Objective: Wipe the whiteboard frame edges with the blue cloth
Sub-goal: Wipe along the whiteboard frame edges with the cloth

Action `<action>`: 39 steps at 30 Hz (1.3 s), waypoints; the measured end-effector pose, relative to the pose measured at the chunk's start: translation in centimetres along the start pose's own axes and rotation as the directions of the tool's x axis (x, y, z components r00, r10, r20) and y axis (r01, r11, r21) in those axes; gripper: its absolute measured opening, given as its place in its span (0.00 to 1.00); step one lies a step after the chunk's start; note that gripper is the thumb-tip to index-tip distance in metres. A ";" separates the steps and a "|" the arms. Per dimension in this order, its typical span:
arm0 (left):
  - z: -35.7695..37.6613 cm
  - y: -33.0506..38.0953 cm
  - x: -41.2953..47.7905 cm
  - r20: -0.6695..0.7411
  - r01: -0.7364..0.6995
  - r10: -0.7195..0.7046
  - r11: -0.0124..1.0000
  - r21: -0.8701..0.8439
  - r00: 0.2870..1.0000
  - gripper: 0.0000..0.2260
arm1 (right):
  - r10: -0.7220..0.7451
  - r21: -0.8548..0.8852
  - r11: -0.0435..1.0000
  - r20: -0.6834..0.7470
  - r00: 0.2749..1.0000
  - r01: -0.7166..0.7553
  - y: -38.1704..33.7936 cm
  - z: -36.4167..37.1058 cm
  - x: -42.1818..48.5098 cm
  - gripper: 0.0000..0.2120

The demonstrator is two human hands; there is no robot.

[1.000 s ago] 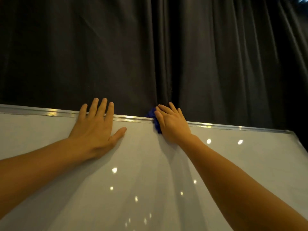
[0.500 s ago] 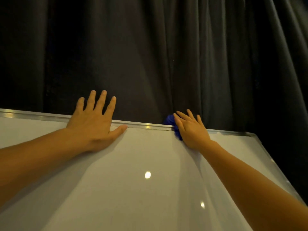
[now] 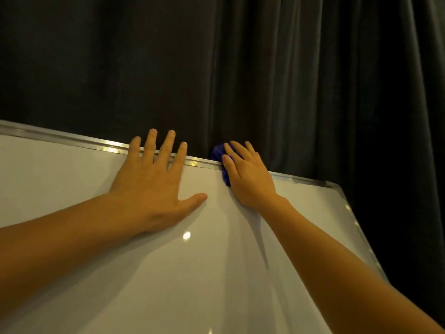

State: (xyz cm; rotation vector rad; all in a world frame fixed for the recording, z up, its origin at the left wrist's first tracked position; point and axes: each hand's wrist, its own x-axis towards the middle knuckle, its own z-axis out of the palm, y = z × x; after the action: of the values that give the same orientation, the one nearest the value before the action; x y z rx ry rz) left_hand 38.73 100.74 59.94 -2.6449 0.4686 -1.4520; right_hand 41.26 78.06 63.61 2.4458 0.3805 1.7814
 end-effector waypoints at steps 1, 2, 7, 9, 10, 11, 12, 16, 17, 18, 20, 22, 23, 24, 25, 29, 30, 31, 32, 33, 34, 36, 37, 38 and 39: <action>0.0 -0.1 0.0 0.004 0.000 0.000 1.000 -0.008 1.000 0.50 | 0.080 0.032 0.996 0.060 0.995 -0.082 1.8 0.1 -0.5 0.23; 0.0 -0.2 0.1 0.003 0.000 0.000 1.000 -0.014 1.000 0.50 | 0.177 0.066 0.981 0.072 0.982 -0.182 3.7 0.1 -1.0 0.23; -0.3 1.3 -0.1 0.017 0.024 -0.025 1.000 0.005 1.000 0.50 | 0.259 -0.019 0.966 0.051 0.965 -0.258 4.1 -1.2 -0.6 0.21; -0.4 2.1 0.2 0.032 0.066 -0.066 0.998 0.006 0.997 0.50 | 0.056 0.010 0.998 -0.024 0.998 -0.056 -0.2 -1.0 -0.3 0.18; -0.4 2.6 0.3 0.032 0.084 -0.084 0.996 0.005 0.996 0.50 | -0.034 0.035 0.999 -0.112 0.993 0.038 -2.2 -0.7 -0.5 0.18; -0.4 3.1 0.5 0.026 0.097 -0.097 0.995 0.010 0.995 0.49 | -0.096 0.056 0.993 -0.176 0.980 0.108 -3.6 -0.5 -0.8 0.18; -0.4 3.7 0.7 0.019 0.105 -0.105 0.994 0.018 0.994 0.49 | -0.176 0.035 0.982 -0.215 0.961 0.187 -3.9 -0.4 -1.0 0.19; -0.1 5.1 0.8 0.036 0.113 -0.114 0.993 0.035 0.993 0.49 | -0.083 0.186 0.979 0.008 0.997 0.080 3.1 -0.5 -1.7 0.26; 0.2 5.3 0.7 0.044 0.117 -0.119 0.992 0.042 0.992 0.48 | -0.037 0.167 0.985 0.029 0.999 0.032 5.9 -0.3 -2.3 0.25; 0.4 5.9 0.7 0.053 0.119 -0.121 0.992 0.045 0.991 0.48 | 0.039 0.168 0.985 0.043 0.998 -0.046 8.8 -0.5 -2.9 0.24; 0.9 8.0 1.0 0.072 0.113 -0.116 0.993 0.044 0.991 0.48 | 0.177 0.111 0.977 0.053 0.983 -0.182 13.3 -1.0 -3.7 0.23; 1.1 10.9 1.9 0.074 0.122 -0.125 0.992 0.044 0.989 0.48 | 0.159 -0.013 0.987 0.067 0.985 -0.159 15.4 -1.2 -3.8 0.22; 1.2 12.1 2.5 0.073 0.138 -0.141 0.990 0.040 0.987 0.48 | 0.069 -0.059 0.996 0.077 0.995 -0.064 14.8 -0.8 -3.6 0.22; 1.3 13.4 3.1 0.079 0.158 -0.160 0.987 0.041 0.984 0.49 | -0.040 -0.059 0.997 0.079 0.996 0.045 13.9 -0.3 -3.6 0.23; 1.4 14.6 3.8 0.083 0.178 -0.181 0.983 0.046 0.980 0.49 | -0.086 0.009 0.996 0.072 0.994 0.085 12.7 0.2 -3.6 0.25; 2.0 18.4 5.7 0.092 0.226 -0.231 0.972 0.067 0.969 0.52 | -0.116 0.099 0.989 0.059 0.991 0.110 14.5 0.7 -3.8 0.27; 2.3 19.0 5.9 0.093 0.217 -0.222 0.974 0.063 0.971 0.53 | -0.103 0.076 0.992 0.073 0.992 0.097 17.0 0.6 -4.0 0.26; 2.6 19.5 6.0 0.093 0.197 -0.202 0.979 0.054 0.975 0.53 | -0.028 0.034 0.999 0.087 0.996 0.026 19.7 0.4 -4.4 0.25; 2.9 20.1 6.0 0.095 0.171 -0.175 0.984 0.044 0.980 0.53 | 0.072 0.003 0.997 0.097 0.993 -0.073 22.5 0.0 -4.9 0.25; 3.2 20.9 5.9 0.093 0.143 -0.147 0.989 0.038 0.985 0.53 | 0.145 -0.025 0.989 0.105 0.984 -0.143 24.7 -0.4 -5.5 0.24; 3.5 21.8 6.0 0.087 0.122 -0.124 0.992 0.034 0.988 0.53 | 0.155 -0.048 0.987 0.111 0.982 -0.151 25.8 -0.7 -6.0 0.23; 3.8 24.3 6.7 0.070 0.104 -0.106 0.994 0.030 0.992 0.53 | -0.013 -0.041 0.999 0.050 0.999 0.015 25.3 -0.8 -6.4 0.20; 3.8 25.6 7.2 0.064 0.110 -0.111 0.994 0.030 0.992 0.53 | -0.116 -0.020 0.993 -0.019 0.993 0.116 24.3 -0.7 -6.2 0.18; 3.8 26.9 7.7 0.056 0.113 -0.115 0.993 0.030 0.992 0.53 | -0.173 -0.002 0.985 -0.085 0.981 0.173 23.1 -0.5 -6.2 0.16; 3.9 28.1 8.2 0.050 0.107 -0.108 0.994 0.030 0.993 0.53 | -0.199 0.000 0.980 -0.124 0.972 0.201 22.5 -0.5 -6.4 0.16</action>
State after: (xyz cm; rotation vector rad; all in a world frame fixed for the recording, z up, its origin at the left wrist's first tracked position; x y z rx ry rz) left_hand 39.76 71.30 58.20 -2.7171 0.3037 -1.4034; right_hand 42.18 54.66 62.79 2.2191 0.6264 1.8520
